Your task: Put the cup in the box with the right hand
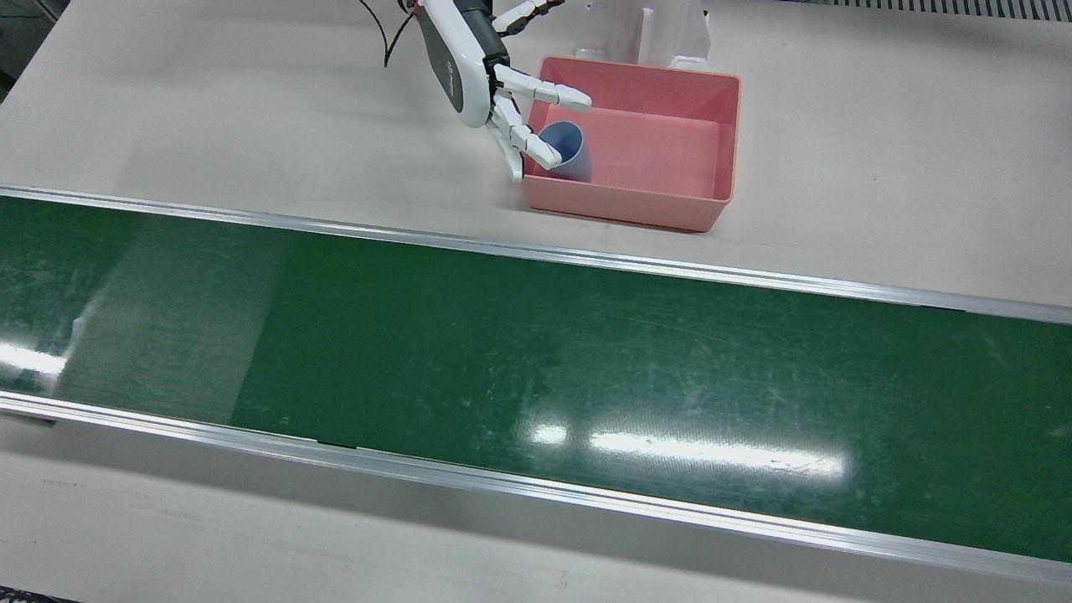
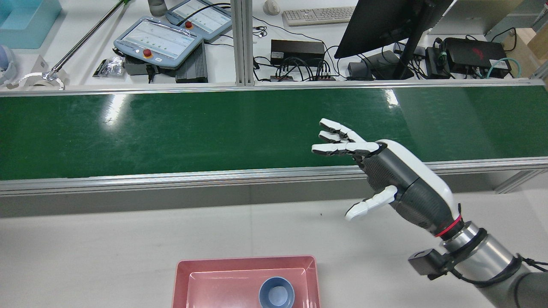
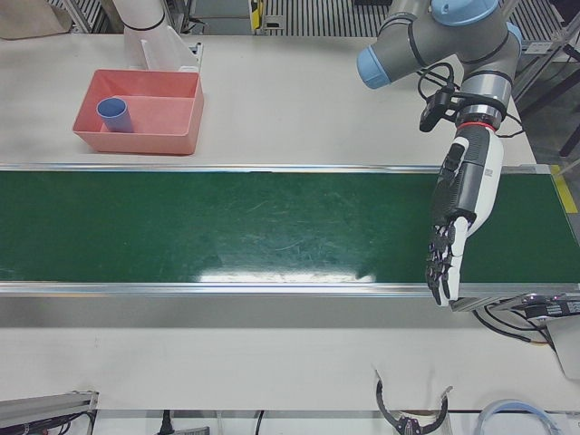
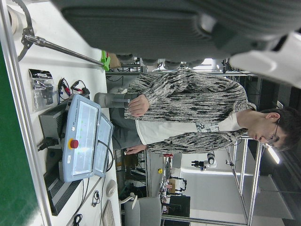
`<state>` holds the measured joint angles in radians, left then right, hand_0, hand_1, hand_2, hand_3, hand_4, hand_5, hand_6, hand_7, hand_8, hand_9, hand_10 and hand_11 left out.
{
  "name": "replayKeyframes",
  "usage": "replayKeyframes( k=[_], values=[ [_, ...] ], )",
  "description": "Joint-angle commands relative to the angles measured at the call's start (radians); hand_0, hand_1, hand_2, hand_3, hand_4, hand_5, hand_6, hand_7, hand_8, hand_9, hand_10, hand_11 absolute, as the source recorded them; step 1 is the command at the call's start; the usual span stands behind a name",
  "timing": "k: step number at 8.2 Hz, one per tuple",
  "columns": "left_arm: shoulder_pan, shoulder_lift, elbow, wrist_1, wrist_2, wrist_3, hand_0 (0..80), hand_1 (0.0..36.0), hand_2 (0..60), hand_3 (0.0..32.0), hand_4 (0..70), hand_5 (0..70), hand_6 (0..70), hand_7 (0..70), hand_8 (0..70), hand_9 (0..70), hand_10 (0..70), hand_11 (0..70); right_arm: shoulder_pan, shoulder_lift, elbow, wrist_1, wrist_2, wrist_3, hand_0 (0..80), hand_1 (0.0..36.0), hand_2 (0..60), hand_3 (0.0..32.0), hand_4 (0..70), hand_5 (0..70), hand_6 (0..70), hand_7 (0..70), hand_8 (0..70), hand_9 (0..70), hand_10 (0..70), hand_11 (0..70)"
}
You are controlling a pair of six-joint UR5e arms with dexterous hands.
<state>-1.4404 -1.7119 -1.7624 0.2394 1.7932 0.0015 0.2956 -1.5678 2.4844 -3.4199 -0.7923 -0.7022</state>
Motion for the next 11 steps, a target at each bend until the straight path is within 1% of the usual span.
replayKeyframes(
  k=[1,2,3,4,5,6,7,8,9,10,11],
  values=[
    [0.000,0.000,0.000,0.000,0.000,0.000,0.0,0.0,0.0,0.0,0.0,0.0,0.0,0.0,0.0,0.0,0.0,0.0,0.390,-0.165,-0.039,-0.089,-0.217,0.310,49.1,15.8,17.2,0.0,19.5,4.8,4.9,16.9,9.8,17.9,0.8,2.5],
    [0.000,0.002,0.000,0.000,0.000,0.000,0.0,0.0,0.0,0.0,0.0,0.0,0.0,0.0,0.0,0.0,0.0,0.0,0.578,-0.166,-0.121,-0.090,-0.387,0.367,50.0,13.0,8.8,0.0,22.1,4.8,5.0,16.9,9.8,17.9,1.0,2.8],
    [0.000,0.002,0.000,0.000,0.000,0.000,0.0,0.0,0.0,0.0,0.0,0.0,0.0,0.0,0.0,0.0,0.0,0.0,0.737,-0.169,-0.192,-0.081,-0.504,0.406,51.1,11.5,2.9,0.0,23.1,5.1,5.1,16.9,9.7,17.7,2.2,4.5],
    [0.000,0.000,0.000,0.000,0.000,0.000,0.0,0.0,0.0,0.0,0.0,0.0,0.0,0.0,0.0,0.0,0.0,0.0,0.875,-0.169,-0.258,-0.056,-0.610,0.426,50.4,13.6,8.8,0.0,19.4,5.3,5.1,16.5,9.7,17.5,2.8,5.5],
    [0.000,0.000,0.000,0.000,0.000,0.000,0.0,0.0,0.0,0.0,0.0,0.0,0.0,0.0,0.0,0.0,0.0,0.0,0.989,-0.170,-0.338,0.005,-0.687,0.449,50.9,12.7,5.6,0.0,17.0,5.6,5.0,15.5,9.8,17.6,3.7,6.9],
    [0.000,0.000,0.000,0.000,0.000,0.000,0.0,0.0,0.0,0.0,0.0,0.0,0.0,0.0,0.0,0.0,0.0,0.0,1.072,-0.211,-0.423,0.101,-0.732,0.472,50.6,12.3,5.5,0.0,14.7,5.7,5.0,14.9,10.0,17.8,4.4,8.0],
    [0.000,0.002,0.000,0.000,0.000,0.000,0.0,0.0,0.0,0.0,0.0,0.0,0.0,0.0,0.0,0.0,0.0,0.0,1.135,-0.266,-0.509,0.216,-0.742,0.516,50.9,11.3,2.8,0.0,16.8,5.7,5.1,15.5,10.2,18.1,4.9,8.7],
    [0.000,0.002,0.000,0.000,0.000,0.000,0.0,0.0,0.0,0.0,0.0,0.0,0.0,0.0,0.0,0.0,0.0,0.0,1.192,-0.293,-0.604,0.341,-0.745,0.526,49.6,14.1,11.3,0.0,12.8,5.7,5.2,15.5,10.2,18.1,5.1,8.9],
    [0.000,0.002,0.000,0.000,0.000,0.000,0.0,0.0,0.0,0.0,0.0,0.0,0.0,0.0,0.0,0.0,0.0,0.0,1.195,-0.304,-0.642,0.390,-0.746,0.541,50.5,12.5,5.6,0.0,14.9,5.9,5.3,16.0,10.3,18.3,5.5,9.5],
    [0.000,0.002,0.001,0.000,0.000,0.000,0.0,0.0,0.0,0.0,0.0,0.0,0.0,0.0,0.0,0.0,0.0,0.0,1.197,-0.302,-0.639,0.392,-0.752,0.541,50.5,12.4,5.9,0.0,17.2,5.7,5.5,16.9,10.5,18.7,5.7,9.8],
    [0.000,0.002,0.000,0.000,0.000,0.000,0.0,0.0,0.0,0.0,0.0,0.0,0.0,0.0,0.0,0.0,0.0,0.0,1.202,-0.301,-0.634,0.392,-0.755,0.541,51.0,10.3,0.0,0.0,21.0,5.6,5.7,18.0,10.6,19.0,6.3,10.5]
  ],
)
